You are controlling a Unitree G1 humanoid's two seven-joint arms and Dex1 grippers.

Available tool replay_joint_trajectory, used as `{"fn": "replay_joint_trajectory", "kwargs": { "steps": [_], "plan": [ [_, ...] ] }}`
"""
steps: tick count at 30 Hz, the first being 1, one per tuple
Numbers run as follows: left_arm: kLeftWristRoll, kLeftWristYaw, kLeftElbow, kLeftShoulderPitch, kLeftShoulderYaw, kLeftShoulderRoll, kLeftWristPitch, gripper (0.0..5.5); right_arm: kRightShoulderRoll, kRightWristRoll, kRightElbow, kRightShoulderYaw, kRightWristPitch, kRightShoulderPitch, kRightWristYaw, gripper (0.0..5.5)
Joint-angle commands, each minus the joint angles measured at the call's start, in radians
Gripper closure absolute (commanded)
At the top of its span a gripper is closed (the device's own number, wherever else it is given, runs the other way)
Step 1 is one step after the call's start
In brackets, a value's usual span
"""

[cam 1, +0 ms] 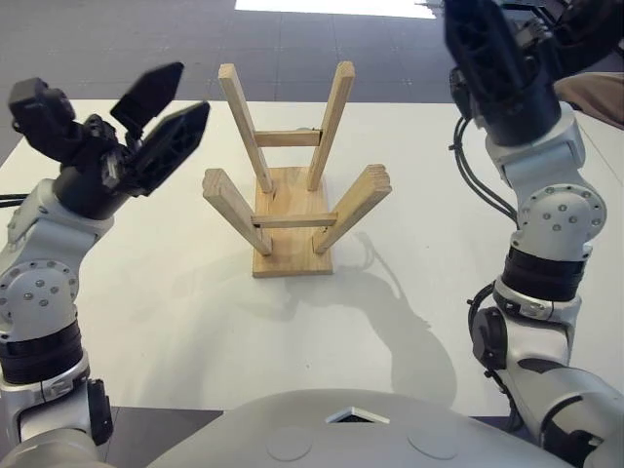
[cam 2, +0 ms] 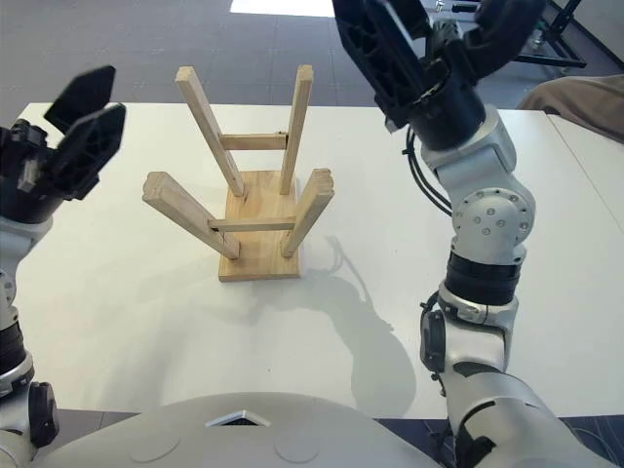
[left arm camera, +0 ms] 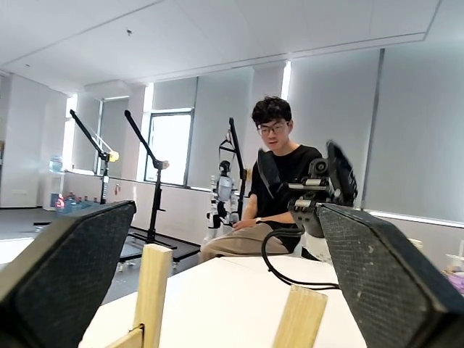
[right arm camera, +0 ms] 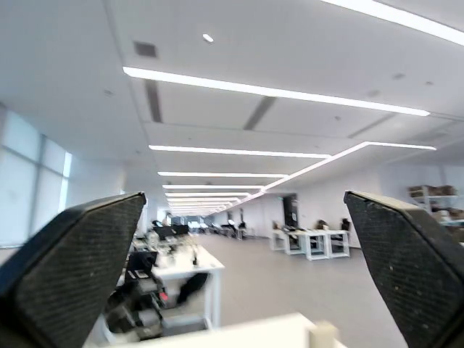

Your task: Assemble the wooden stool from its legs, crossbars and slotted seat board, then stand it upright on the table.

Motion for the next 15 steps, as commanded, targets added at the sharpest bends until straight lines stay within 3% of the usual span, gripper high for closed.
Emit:
{"fn": "replay_joint_trajectory", "kwargs": {
  "steps": [1, 6, 11, 15],
  "plan": [
    [0.037, 0.041, -0.013, 0.052, 0.052, -0.019, -0.020, 0.86, -0.030, -0.409, 0.231, 0.174, -0.249, 0.094, 0.075, 0.46],
    [0.099, 0.039, -0.003, 0.103, 0.051, -0.046, -0.043, 0.86, 0.072, -0.580, 0.356, 0.263, -0.425, 0.140, 0.100, 0.46],
    [0.116, 0.038, 0.005, 0.128, 0.112, -0.020, -0.044, 0.86, -0.039, -0.357, -0.010, 0.279, -0.217, 0.342, 0.308, 0.46],
    [0.057, 0.025, 0.121, 0.171, 0.331, 0.048, -0.032, 0.86, -0.120, -0.240, -0.267, 0.249, -0.065, 0.440, 0.272, 0.46]
  ]
}}
